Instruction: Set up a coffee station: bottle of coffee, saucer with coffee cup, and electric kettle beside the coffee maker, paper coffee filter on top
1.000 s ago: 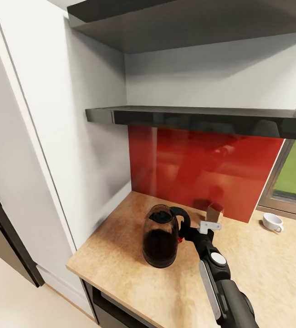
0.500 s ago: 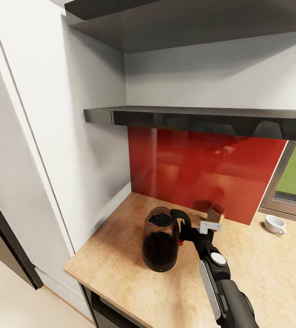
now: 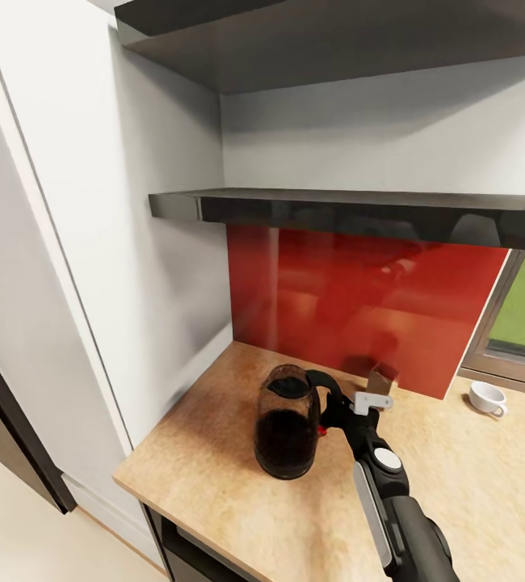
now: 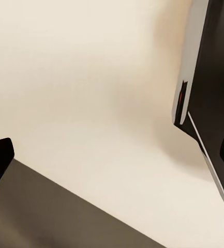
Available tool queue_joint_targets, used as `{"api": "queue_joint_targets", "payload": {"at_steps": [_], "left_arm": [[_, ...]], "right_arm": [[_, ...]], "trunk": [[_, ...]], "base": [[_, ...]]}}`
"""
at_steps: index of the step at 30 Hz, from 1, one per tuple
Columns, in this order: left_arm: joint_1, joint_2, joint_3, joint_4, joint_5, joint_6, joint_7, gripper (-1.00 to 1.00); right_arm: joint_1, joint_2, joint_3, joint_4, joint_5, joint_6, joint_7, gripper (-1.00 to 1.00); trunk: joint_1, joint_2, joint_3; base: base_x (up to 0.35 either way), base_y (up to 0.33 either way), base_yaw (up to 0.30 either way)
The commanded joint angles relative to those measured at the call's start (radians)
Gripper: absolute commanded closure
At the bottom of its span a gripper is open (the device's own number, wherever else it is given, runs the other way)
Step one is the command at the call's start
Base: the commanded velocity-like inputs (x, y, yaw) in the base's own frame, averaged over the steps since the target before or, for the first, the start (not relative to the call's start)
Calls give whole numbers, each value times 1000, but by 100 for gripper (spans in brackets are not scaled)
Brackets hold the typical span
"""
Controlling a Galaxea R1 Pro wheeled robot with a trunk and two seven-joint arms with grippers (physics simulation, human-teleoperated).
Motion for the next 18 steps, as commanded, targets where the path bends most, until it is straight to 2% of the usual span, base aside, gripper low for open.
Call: {"api": "queue_joint_targets", "payload": {"at_steps": [1,18], "left_arm": [[0,0,-3,-2,7,-1,2,-100],[-2,5,-2,-4,6,-12,2,-100]], "right_arm": [[0,0,0,-1,-6,5,-2,100],[0,-6,-3,-32,-9,5,-2,100]], "trunk": [[1,-2,-2],[1,-2,-2]], "base": [[0,0,0],[0,0,0]]}}
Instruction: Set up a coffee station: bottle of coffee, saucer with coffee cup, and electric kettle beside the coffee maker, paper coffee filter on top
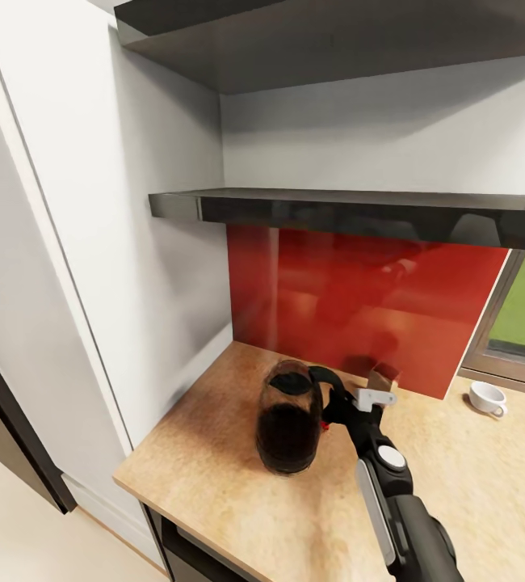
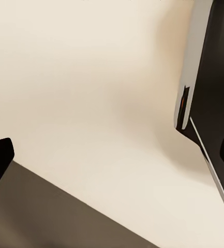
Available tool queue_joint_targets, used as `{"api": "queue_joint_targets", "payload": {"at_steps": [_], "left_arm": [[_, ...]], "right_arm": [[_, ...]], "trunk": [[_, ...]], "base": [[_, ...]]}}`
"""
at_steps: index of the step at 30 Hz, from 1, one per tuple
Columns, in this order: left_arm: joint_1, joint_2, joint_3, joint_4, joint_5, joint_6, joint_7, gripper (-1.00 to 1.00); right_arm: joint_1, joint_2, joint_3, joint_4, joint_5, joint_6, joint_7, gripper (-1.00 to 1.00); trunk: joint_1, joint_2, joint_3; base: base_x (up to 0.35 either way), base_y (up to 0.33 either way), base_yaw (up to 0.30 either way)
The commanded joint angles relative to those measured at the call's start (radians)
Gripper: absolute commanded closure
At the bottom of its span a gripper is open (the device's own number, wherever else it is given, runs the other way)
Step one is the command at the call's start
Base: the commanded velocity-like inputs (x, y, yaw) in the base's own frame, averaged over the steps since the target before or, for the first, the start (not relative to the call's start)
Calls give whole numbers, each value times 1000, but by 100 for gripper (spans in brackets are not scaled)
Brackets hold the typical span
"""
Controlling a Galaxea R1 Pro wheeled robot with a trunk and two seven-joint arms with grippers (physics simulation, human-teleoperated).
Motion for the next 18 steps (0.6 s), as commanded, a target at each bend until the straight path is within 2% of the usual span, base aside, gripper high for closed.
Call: {"api": "queue_joint_targets", "payload": {"at_steps": [1,4,8,10,14,18], "left_arm": [[0,-1,-3,-2,7,-2,2,-100],[0,-2,-3,-3,7,-3,2,-100],[0,0,-3,-3,6,-3,2,-100],[0,0,-3,-4,6,-3,2,-100],[0,0,-3,-4,6,-3,2,-100],[0,-1,-3,-3,6,-2,2,-100]], "right_arm": [[-1,0,0,-16,-3,5,-3,100],[-1,1,0,-41,9,6,-4,100],[-1,3,5,-74,125,6,-6,100],[-1,4,7,-84,143,5,-6,100],[-1,4,5,-88,152,5,-6,100],[-1,4,3,-89,154,7,-7,100]], "trunk": [[1,-2,-2],[1,-2,-2],[1,-2,-2],[1,-2,-2],[1,-2,-2],[1,-2,-2]], "base": [[0,0,0],[0,0,0],[0,0,0],[0,0,0],[-7,-2,0],[-198,-119,-37]]}}
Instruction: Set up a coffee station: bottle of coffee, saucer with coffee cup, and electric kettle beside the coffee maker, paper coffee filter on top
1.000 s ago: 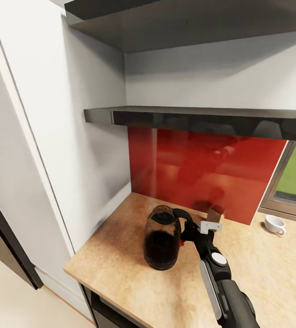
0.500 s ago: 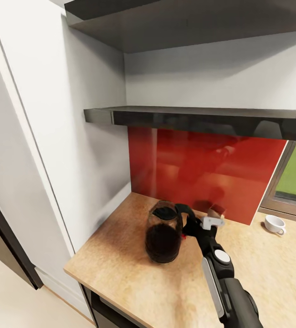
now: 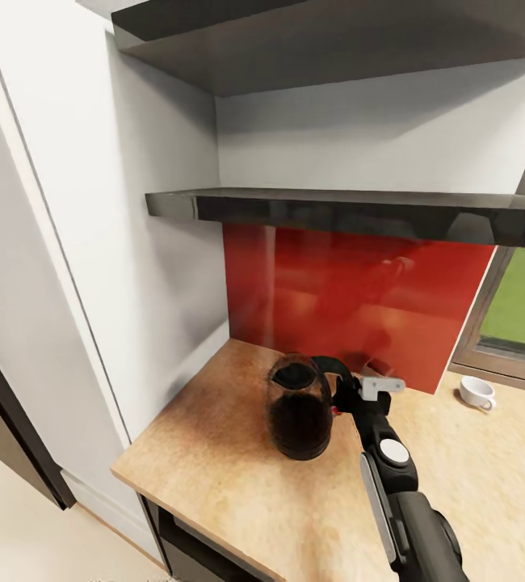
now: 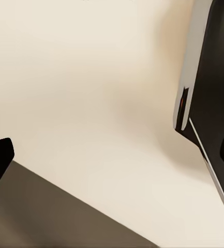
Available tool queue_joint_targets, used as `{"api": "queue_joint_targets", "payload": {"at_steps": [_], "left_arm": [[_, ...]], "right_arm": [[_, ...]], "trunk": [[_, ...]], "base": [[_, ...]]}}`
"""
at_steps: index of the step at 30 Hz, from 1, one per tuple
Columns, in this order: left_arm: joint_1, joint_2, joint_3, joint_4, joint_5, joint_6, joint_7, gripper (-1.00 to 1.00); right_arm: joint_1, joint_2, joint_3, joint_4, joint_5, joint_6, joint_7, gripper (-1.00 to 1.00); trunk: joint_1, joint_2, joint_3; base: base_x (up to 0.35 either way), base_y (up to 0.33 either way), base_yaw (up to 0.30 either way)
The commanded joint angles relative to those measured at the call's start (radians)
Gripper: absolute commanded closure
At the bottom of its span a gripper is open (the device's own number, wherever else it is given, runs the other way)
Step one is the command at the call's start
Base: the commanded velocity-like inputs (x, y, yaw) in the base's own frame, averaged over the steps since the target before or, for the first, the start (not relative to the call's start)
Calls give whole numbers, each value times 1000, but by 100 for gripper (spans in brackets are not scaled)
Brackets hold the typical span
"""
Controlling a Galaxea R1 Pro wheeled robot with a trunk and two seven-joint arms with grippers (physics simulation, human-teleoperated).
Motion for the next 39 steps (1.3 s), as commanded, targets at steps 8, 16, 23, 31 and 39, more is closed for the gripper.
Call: {"api": "queue_joint_targets", "payload": {"at_steps": [8,16,23,31,39], "left_arm": [[0,-1,-3,-2,7,-2,2,-100],[0,-4,-3,-2,7,-2,2,-100],[1,-2,-5,0,8,-2,3,-100],[6,1,-5,3,10,1,3,-100],[22,2,-5,3,10,12,2,-100]], "right_arm": [[-1,0,-7,-2,11,7,0,100],[-1,1,-43,-2,10,7,0,100],[-1,1,-44,1,10,7,0,100],[0,0,-45,1,11,7,0,100],[0,-1,-46,-4,10,8,0,100]], "trunk": [[0,-2,1],[0,-2,1],[0,-2,2],[0,-2,5],[0,-2,10]], "base": [[-260,-165,-248],[-53,-166,-299],[-1,-116,-300],[0,-5,-300],[10,-1,-300]]}}
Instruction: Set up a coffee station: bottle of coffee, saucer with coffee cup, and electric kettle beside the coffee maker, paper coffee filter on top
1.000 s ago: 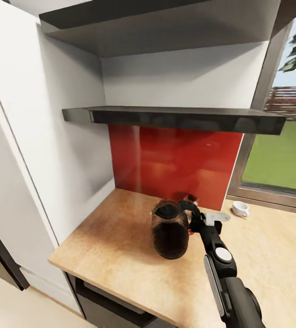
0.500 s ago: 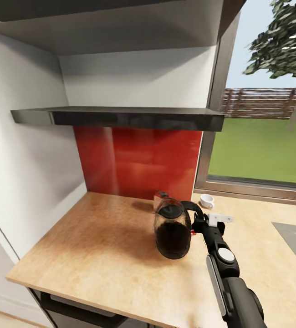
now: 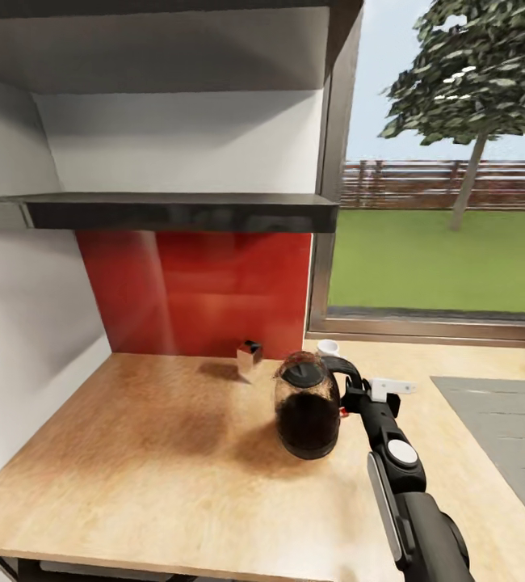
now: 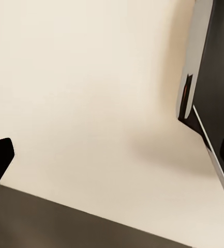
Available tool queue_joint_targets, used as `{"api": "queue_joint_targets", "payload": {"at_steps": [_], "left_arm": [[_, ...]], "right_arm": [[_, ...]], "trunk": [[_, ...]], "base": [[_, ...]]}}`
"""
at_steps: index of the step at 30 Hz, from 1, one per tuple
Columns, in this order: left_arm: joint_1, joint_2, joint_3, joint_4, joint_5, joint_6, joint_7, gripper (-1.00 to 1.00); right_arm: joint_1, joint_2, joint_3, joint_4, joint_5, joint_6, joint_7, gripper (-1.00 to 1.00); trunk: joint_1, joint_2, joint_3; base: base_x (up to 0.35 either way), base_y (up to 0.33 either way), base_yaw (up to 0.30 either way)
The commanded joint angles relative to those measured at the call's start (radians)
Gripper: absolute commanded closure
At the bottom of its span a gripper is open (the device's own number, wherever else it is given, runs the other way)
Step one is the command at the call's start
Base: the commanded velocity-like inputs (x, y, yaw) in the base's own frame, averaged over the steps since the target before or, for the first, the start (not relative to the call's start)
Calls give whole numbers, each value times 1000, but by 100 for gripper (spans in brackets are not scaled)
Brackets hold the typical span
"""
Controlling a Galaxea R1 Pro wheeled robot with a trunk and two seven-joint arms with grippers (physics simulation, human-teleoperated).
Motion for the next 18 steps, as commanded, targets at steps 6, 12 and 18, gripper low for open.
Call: {"api": "queue_joint_targets", "payload": {"at_steps": [6,12,18], "left_arm": [[0,-3,-3,-2,7,1,2,-100],[-1,-1,-3,-2,7,1,2,-100],[-1,-3,-3,-2,7,1,2,-100]], "right_arm": [[-1,1,0,-7,11,6,0,100],[-1,1,-1,-8,11,7,0,100],[-1,0,-1,-8,11,6,0,100]], "trunk": [[1,-2,2],[1,-2,6],[1,-2,10]], "base": [[185,-116,-297],[239,-166,-296],[240,-170,-296]]}}
